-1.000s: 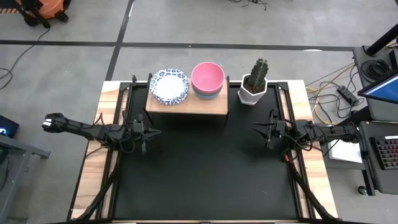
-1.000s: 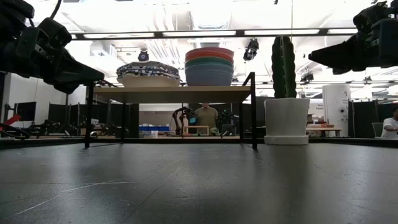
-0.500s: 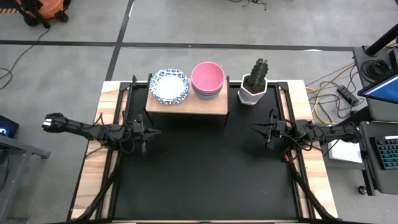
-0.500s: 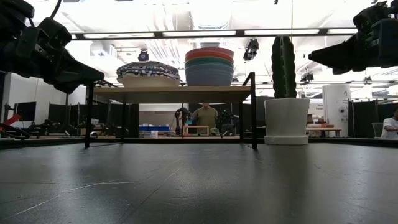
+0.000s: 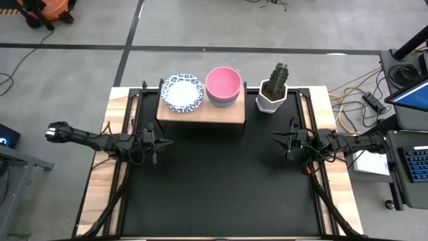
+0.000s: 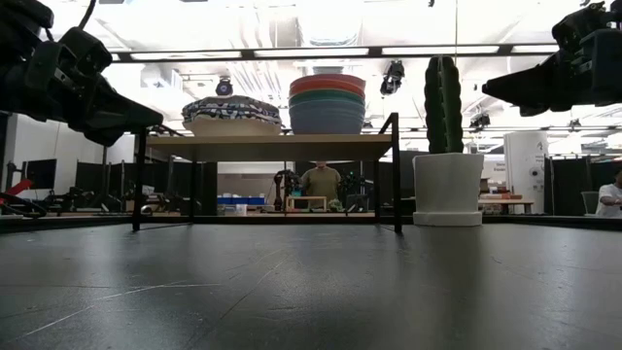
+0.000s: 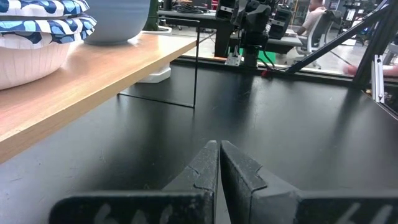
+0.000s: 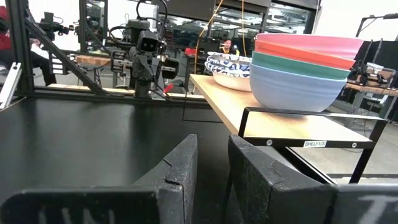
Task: Place and stack bowls onto a shelf
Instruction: Return to Home Position
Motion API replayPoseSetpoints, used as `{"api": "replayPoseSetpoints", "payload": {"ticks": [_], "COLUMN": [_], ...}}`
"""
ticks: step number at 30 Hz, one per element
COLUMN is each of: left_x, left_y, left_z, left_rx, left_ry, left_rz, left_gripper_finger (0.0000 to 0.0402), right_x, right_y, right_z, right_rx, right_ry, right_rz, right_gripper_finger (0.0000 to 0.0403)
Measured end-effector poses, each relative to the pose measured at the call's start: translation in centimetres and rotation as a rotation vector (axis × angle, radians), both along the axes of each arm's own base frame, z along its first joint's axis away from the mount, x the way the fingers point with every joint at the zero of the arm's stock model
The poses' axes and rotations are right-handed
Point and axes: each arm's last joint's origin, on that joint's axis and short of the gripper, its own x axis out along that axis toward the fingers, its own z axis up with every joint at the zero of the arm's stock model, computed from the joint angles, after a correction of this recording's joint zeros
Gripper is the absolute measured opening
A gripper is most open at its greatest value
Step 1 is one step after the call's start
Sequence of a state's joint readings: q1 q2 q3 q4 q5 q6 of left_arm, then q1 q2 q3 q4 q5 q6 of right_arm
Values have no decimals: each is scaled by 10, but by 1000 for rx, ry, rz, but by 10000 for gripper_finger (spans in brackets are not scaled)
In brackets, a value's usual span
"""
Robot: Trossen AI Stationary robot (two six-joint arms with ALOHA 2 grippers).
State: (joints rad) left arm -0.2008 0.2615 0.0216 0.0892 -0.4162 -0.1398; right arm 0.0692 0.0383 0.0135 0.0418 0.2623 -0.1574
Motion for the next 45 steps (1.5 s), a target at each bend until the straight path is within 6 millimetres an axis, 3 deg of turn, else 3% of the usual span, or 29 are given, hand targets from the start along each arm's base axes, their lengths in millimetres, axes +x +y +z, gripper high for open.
{"api": "replayPoseSetpoints", "payload": {"ticks": [45], "left_x": [0], "left_y": [0], "left_z": [0], "left_rx": [0], "left_ry": [0], "left_rz": [0], "left_gripper_finger": [0], "right_x": [0], "right_y": [0], "right_z": [0], "right_rx": [0], "right_ry": [0], "right_rz": [0], "right_gripper_finger": [81]}}
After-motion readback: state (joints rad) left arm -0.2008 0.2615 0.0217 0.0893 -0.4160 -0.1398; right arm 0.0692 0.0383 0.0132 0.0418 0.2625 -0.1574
